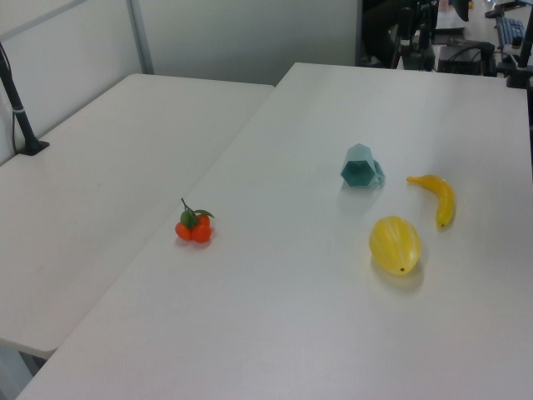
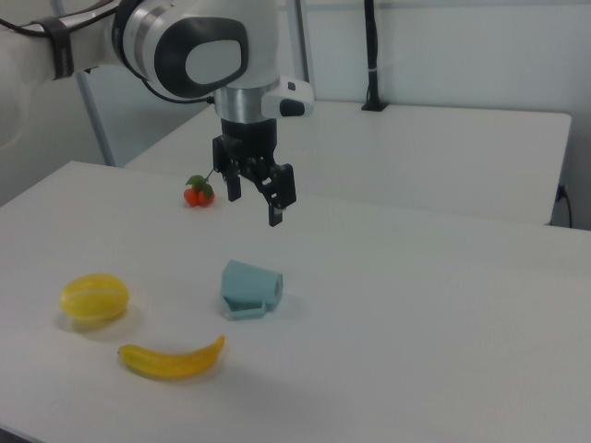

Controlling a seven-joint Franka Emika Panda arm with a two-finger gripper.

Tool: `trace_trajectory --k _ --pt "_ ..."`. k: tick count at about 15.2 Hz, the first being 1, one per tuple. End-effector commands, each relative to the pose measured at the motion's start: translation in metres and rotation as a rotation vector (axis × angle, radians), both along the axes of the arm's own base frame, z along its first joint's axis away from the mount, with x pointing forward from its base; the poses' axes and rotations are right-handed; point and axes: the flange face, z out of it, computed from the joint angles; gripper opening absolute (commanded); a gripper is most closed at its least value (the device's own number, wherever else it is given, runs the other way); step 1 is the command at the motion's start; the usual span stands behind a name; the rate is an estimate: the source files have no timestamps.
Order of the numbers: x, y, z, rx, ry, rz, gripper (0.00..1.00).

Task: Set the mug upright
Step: 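Move the gripper down toward the tipped light blue mug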

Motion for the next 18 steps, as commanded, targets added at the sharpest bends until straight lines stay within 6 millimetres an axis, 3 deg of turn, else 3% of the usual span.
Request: trace_trajectory --k 1,3,7,9,13,16,18 --pt "-0.004 0.017 -0.001 -0.003 0.024 0.047 1.0" --pt "0.003 0.038 0.001 -0.013 0.007 0.083 1.0" --pt "0.029 0.127 -0.012 -0.184 -0.026 0.256 1.0" --pt "0.033 0.167 -0.03 -0.286 -0.04 0.353 1.0" --pt "0.034 0.226 -0.089 -0.454 -0.088 0.372 1.0" --pt "0.037 0.249 -0.146 -0.526 -0.056 0.414 1.0" --pt "0.04 0.26 -0.172 -0.563 -0.045 0.41 0.98"
